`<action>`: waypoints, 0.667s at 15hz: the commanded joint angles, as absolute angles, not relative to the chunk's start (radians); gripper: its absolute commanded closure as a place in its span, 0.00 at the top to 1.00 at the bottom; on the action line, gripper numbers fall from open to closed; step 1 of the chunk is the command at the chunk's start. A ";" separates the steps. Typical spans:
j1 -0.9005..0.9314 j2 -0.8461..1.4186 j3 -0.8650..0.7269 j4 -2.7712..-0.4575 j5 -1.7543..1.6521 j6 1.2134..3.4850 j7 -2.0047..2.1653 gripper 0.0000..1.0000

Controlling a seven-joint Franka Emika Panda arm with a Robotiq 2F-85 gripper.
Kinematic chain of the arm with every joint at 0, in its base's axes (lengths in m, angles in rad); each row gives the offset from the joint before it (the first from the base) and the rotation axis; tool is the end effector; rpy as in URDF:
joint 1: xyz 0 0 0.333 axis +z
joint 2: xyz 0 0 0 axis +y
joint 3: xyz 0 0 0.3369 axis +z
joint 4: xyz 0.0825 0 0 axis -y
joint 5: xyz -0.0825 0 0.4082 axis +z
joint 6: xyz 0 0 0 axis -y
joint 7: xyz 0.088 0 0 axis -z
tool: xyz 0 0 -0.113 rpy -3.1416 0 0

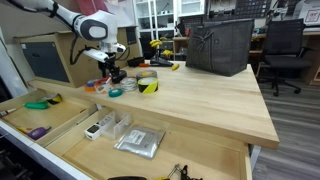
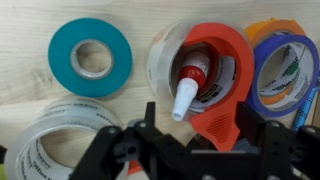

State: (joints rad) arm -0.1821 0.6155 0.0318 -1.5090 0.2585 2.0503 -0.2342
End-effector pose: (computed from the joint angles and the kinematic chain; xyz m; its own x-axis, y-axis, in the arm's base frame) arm 0.7265 -0.0983 0.2989 0.9984 -0.0456 -0.0321 -0.0521 -0.9670 -0.2494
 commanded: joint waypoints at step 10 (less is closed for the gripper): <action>-0.227 0.628 0.029 -1.436 0.289 1.901 -0.233 0.02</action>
